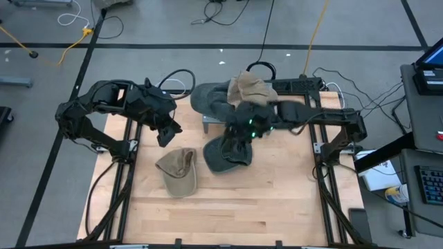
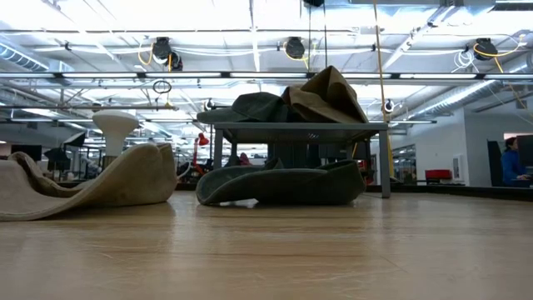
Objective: Pick & Place hat
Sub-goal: Stack the green cap on top of the green cap on the shelf
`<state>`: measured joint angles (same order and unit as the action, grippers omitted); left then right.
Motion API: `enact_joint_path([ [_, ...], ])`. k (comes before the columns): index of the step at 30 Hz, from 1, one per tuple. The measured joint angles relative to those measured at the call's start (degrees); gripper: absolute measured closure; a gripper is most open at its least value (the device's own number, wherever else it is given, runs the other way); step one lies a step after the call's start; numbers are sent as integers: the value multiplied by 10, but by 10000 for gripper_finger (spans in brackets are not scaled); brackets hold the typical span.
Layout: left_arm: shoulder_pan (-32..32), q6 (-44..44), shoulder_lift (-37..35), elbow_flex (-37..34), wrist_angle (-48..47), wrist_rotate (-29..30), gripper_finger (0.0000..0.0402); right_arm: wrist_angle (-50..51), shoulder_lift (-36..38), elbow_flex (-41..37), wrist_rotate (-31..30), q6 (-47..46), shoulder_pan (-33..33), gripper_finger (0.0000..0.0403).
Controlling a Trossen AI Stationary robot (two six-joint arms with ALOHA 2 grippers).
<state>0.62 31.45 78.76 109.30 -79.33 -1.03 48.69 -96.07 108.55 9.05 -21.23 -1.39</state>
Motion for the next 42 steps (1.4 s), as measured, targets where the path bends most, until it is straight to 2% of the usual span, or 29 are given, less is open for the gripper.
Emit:
enact_joint_path([
  [5, 0, 28, 0, 0, 0, -37, 316, -45, -2, -91, -91, 134, -46, 162],
  [12, 0, 51, 0, 0, 0, -40, 316, -210, -2, -250, -188, 247, -89, 178],
  [23, 0, 61, 0, 0, -1, -39, 316, -333, -1, -426, -199, 360, -131, 176],
  [28, 0, 64, 0, 0, -1, -39, 316, -368, -1, -452, -256, 370, -153, 177],
  [34, 0, 66, 0, 0, -1, -39, 316, -387, -11, -455, -270, 370, -150, 179],
  [42, 0, 66, 0, 0, -2, -39, 316, -434, -76, -453, -275, 386, -139, 198],
])
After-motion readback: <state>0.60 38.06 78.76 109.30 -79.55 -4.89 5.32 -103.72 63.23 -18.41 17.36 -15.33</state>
